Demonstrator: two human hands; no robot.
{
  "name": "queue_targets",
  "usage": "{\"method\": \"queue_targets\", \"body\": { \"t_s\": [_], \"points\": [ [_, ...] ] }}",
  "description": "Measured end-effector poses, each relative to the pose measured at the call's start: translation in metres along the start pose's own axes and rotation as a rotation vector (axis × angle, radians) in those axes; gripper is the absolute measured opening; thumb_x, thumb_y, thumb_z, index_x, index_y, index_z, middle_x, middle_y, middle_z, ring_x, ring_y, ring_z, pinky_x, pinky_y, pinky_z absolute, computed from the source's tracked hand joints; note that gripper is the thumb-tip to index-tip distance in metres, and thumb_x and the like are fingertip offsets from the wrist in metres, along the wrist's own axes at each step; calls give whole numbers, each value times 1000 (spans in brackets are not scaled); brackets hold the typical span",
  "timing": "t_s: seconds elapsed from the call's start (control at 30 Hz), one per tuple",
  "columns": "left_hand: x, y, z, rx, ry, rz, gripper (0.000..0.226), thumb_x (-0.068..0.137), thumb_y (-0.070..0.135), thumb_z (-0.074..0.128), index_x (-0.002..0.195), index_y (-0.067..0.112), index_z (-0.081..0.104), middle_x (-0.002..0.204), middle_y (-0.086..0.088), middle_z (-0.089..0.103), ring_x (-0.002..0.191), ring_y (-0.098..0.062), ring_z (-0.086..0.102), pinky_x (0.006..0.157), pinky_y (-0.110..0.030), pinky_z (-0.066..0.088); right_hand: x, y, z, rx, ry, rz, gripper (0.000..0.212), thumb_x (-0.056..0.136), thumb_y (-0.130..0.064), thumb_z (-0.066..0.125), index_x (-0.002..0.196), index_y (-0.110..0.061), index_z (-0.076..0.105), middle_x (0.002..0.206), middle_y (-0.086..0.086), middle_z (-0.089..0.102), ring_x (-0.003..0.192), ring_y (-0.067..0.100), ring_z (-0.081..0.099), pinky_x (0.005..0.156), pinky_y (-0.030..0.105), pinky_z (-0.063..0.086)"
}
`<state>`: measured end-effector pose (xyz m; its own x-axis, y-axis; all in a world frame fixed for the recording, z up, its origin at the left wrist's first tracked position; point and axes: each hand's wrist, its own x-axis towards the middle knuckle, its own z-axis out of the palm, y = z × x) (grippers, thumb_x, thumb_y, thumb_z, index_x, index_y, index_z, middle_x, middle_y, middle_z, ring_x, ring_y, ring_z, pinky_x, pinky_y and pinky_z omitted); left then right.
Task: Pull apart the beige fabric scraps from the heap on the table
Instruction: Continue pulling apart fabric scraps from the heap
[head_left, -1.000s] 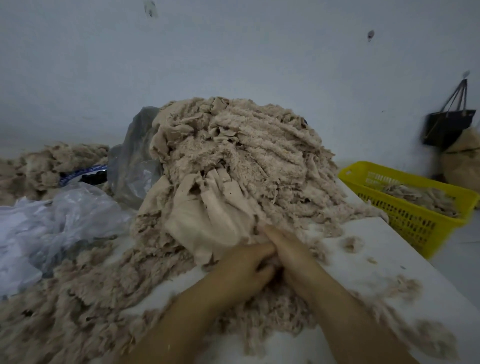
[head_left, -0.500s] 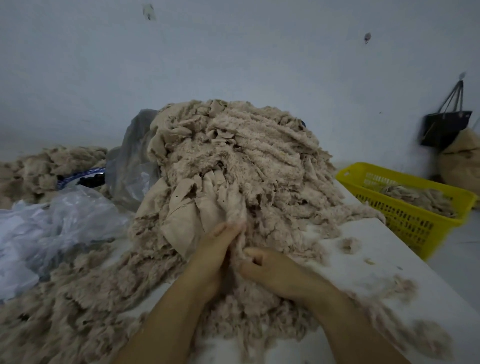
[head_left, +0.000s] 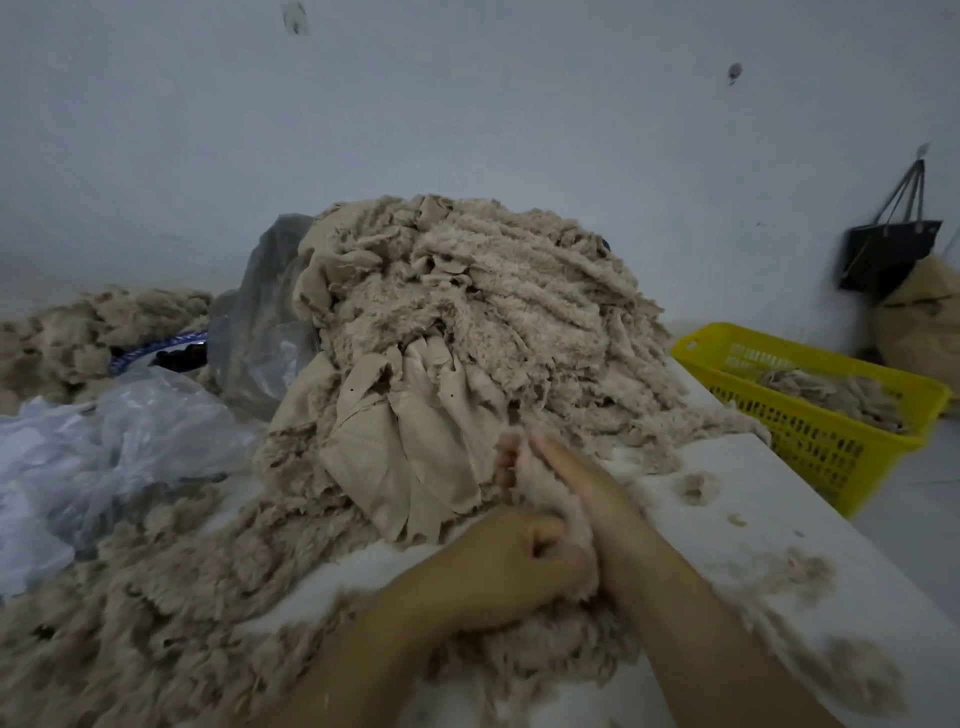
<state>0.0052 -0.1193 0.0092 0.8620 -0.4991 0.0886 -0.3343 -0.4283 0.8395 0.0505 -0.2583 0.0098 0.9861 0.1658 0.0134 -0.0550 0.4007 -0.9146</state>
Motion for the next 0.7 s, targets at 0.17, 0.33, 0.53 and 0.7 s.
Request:
{"method": "queue_targets", "body": {
  "t_s": [0.17, 0.33, 0.53, 0.7],
  "points": [
    [1, 3, -4, -245, 168, -48, 46, 84, 59, 68, 64, 18, 64, 63, 6, 55, 61, -7, 50, 62, -22, 40, 3, -6, 8, 56, 79, 77, 45, 98, -41, 51, 58, -19, 56, 63, 1, 50, 54, 11, 47, 59, 27, 44],
    [0, -6, -15, -203, 300, -43, 42, 101, 29, 56, 62, 17, 44, 62, 3, 40, 58, -10, 39, 57, -22, 34, -2, 10, 10, -294, -128, 16, 50, 70, -76, 57, 100, -40, 75, 108, -16, 73, 104, 2, 67, 95, 30, 49],
    [-1, 0, -20, -441, 438, -37, 55, 86, 55, 68, 88, -1, 67, 82, -7, 68, 77, -19, 64, 74, -30, 51, -3, 1, 15, -475, 31, -43, 52, 82, -73, 50, 97, -32, 78, 99, -7, 77, 97, 12, 71, 97, 41, 53],
    [4, 8, -26, -810, 564, -86, 25, 80, 40, 64, 85, 23, 81, 97, -8, 78, 92, -20, 75, 70, -27, 59, 3, -5, 14, -395, 288, -73, 44, 83, -69, 56, 86, -30, 74, 95, -10, 74, 94, 10, 68, 87, 34, 54]
  ]
}}
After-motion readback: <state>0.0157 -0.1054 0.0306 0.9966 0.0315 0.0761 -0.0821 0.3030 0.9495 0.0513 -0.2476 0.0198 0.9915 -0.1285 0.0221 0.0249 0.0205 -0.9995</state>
